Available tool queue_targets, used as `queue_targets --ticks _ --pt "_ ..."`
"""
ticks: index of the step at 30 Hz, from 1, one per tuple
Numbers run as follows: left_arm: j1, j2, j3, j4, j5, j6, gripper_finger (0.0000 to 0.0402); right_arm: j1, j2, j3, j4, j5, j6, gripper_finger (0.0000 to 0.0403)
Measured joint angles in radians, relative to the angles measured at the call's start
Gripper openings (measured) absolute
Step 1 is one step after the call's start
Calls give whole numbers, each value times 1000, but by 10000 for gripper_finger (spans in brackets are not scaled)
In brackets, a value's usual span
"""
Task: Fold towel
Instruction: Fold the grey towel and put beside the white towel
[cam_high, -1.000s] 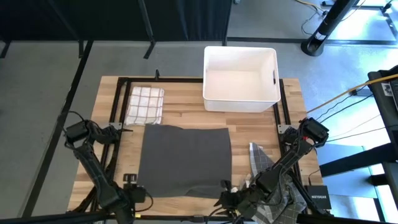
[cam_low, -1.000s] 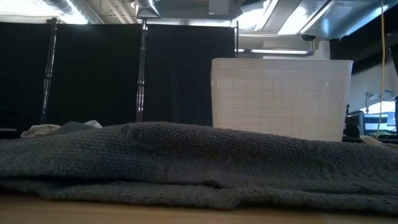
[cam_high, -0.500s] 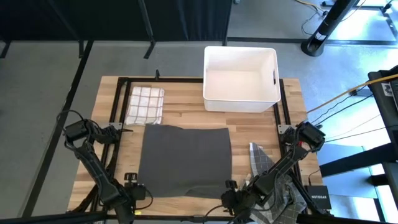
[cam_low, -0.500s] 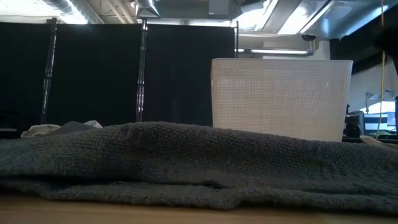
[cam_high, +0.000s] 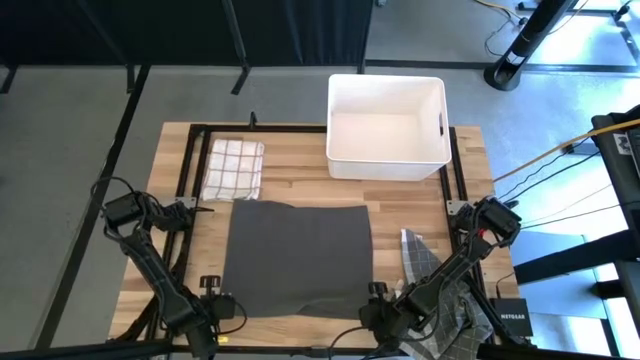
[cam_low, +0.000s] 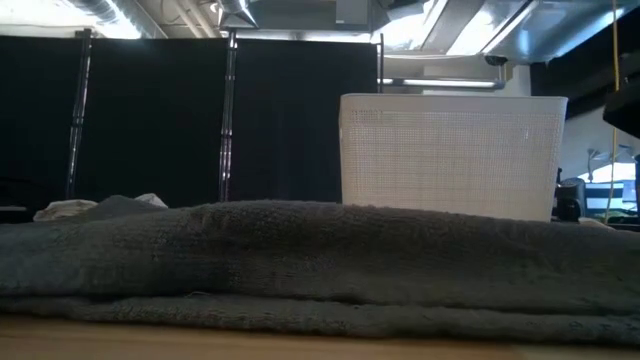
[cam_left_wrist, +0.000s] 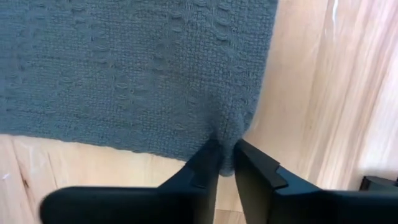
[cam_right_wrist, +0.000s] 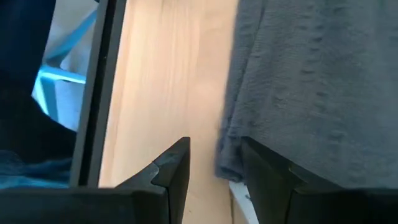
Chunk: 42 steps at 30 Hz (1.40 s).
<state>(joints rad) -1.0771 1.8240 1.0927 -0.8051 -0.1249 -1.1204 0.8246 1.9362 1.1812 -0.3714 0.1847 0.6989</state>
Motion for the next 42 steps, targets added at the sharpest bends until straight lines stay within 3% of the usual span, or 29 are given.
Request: queue_targets --ticks 7,21,32,37,42 --pt "0 1 0 2 3 6 9 0 0 1 -33 62 -50 131" --pt "0 2 -1 4 3 22 11 1 0 1 -49 33 -50 8" --pt "-2 -51 13 8 -36 -2 3 9 -53 30 -94 44 1 3" --pt "-3 -134 48 -11 -150 -4 3 36 -88 123 -228 132 2 2" --pt "-3 -231 77 -104 -335 -17 4 59 -120 191 -366 240 29 1"
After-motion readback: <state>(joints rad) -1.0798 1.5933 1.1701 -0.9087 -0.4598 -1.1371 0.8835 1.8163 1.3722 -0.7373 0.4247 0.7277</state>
